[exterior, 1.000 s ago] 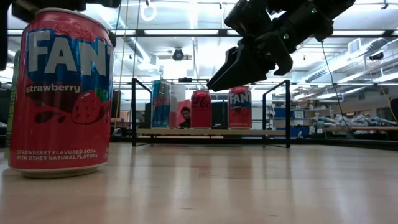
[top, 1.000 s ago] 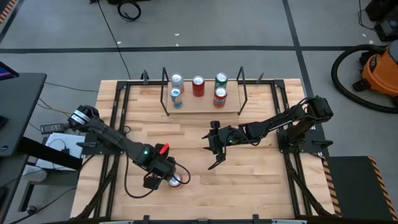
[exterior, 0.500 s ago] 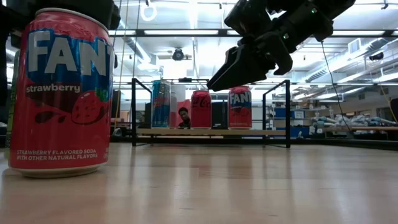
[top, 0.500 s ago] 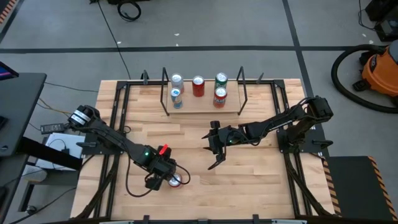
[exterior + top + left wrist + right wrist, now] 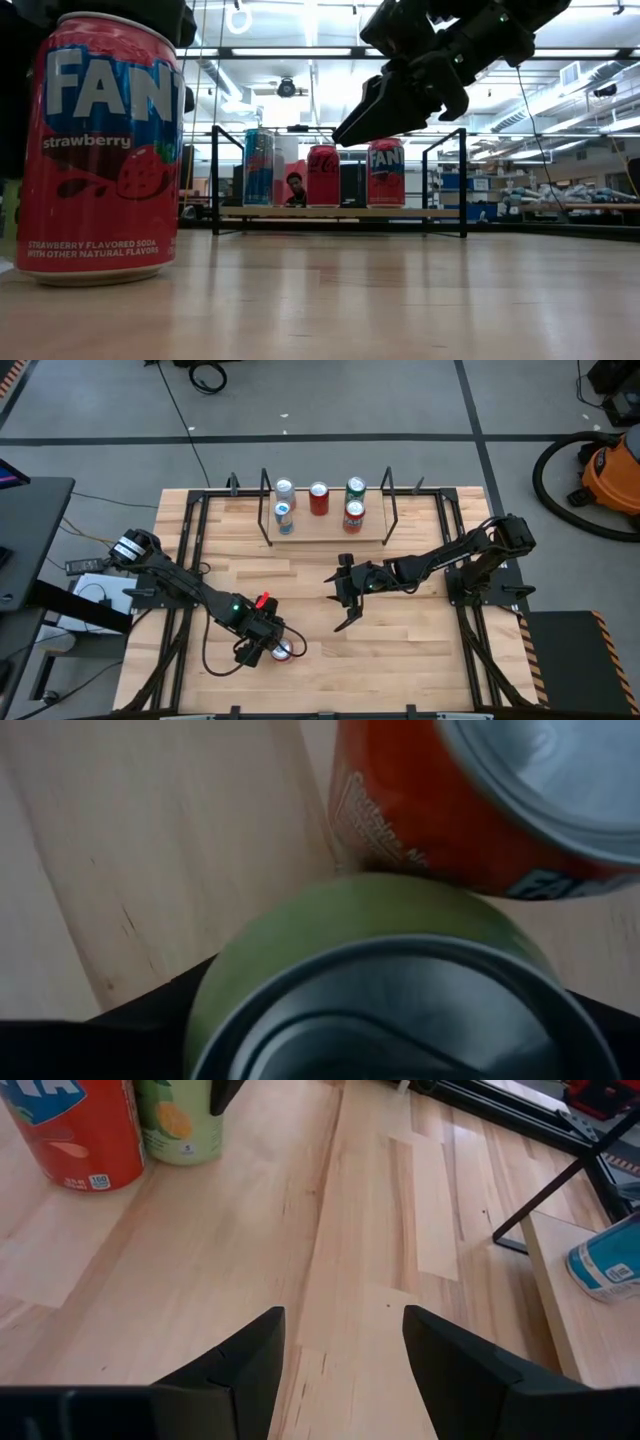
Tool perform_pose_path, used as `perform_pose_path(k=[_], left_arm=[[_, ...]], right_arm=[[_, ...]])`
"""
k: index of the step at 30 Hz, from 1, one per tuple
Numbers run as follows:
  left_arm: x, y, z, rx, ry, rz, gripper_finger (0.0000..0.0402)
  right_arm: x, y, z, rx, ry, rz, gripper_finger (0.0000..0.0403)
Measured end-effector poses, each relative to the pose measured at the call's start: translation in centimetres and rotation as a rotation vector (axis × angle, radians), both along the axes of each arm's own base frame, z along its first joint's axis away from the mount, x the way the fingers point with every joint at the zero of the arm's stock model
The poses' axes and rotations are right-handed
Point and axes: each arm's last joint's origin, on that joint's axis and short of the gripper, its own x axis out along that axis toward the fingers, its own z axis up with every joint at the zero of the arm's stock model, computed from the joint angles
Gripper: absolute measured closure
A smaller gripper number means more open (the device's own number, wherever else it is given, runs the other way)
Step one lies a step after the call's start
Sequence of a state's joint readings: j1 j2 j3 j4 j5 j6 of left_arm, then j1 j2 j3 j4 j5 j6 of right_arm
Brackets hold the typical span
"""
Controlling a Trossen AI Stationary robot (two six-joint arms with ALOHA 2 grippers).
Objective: Place canned beverage on shelf
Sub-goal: Put the light green soda can on the shelf
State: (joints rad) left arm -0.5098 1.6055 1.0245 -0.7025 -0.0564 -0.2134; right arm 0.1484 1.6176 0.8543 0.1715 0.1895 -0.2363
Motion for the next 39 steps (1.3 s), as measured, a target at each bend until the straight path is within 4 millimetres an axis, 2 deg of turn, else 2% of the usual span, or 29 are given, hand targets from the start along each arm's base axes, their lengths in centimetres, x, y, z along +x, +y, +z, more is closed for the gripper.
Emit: perform_pose_path(k=[4,8,13,18,22,31,35,39], left_arm=[[0.0,0.0,0.0,0.006,0.0,-0.023,0.01],[-0.2,0.1,0.0,0.023,0.012,-0.061,0.0101],[-0.4,0.5,0.7,0.082,0.074,-0.091,0.0071],[0.5,1.6,2.6,0.129,0.073,-0.038,0.0037],[1.5,2.5,3.7,0.126,0.047,-0.02,0.0034],[2.2,3.7,3.9,0.096,0.045,-0.029,0.0032],[2.4,4.2,3.9,0.091,0.047,-0.046,0.0042],[2.5,4.6,3.9,0.092,0.046,-0.057,0.0072]], right_arm=[[0.0,0.0,0.0,0.0,0.0,-0.001,0.0188],[0.0,0.0,0.0,0.0,0.0,-0.001,0.0188],[0.0,0.0,0.0,0.0,0.0,-0.001,0.0188],[0.0,0.0,0.0,0.0,0.0,-0.001,0.0188],[0.0,0.0,0.0,0.0,0.0,-0.001,0.0188],[0.0,0.0,0.0,0.001,0.006,-0.001,0.0188],[0.0,0.0,-0.1,0.001,0.008,-0.001,0.0188],[0.0,0.0,-0.1,0.001,0.008,0.0,0.0188]])
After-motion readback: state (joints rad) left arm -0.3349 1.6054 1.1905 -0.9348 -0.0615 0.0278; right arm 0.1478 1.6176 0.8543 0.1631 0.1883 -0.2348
